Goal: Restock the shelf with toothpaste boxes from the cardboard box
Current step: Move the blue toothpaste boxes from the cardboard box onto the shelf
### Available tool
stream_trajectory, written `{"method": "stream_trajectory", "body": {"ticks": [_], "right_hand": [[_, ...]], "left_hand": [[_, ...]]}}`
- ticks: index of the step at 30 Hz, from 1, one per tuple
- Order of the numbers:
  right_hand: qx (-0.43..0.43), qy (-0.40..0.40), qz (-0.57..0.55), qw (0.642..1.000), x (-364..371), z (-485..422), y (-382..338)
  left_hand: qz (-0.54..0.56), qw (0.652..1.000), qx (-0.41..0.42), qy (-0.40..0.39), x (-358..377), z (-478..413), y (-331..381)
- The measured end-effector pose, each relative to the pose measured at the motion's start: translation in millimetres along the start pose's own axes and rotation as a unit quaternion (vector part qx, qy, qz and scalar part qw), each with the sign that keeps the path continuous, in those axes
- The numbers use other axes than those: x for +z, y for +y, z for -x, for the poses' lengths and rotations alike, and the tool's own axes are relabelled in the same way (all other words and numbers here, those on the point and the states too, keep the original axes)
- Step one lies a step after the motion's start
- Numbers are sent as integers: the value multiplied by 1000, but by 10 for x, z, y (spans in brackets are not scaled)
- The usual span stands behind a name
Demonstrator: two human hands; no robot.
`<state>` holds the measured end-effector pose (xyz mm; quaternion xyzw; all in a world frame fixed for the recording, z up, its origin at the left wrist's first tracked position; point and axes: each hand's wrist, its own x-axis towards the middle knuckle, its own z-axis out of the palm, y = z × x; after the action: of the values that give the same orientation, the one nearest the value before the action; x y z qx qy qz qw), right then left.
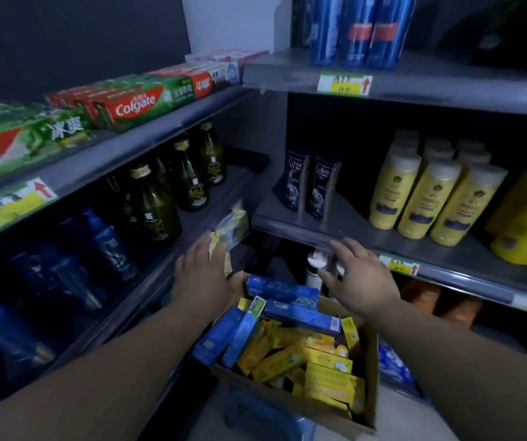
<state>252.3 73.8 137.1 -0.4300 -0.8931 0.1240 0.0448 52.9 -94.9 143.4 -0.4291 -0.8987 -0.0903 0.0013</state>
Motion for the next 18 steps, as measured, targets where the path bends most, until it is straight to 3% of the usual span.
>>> {"method": "stream_trajectory", "body": {"ticks": [7, 13, 18], "right_hand": [[84, -75, -15, 994, 740, -362, 148], [91, -127, -5, 988, 1374, -580, 405], [116, -157, 4, 981, 1886, -616, 726]], "left_hand": [[19, 995, 34, -87, 753, -531, -269], [43, 990, 30, -134, 1425, -668, -222], [45, 987, 76, -134, 2049, -807, -77]]}}
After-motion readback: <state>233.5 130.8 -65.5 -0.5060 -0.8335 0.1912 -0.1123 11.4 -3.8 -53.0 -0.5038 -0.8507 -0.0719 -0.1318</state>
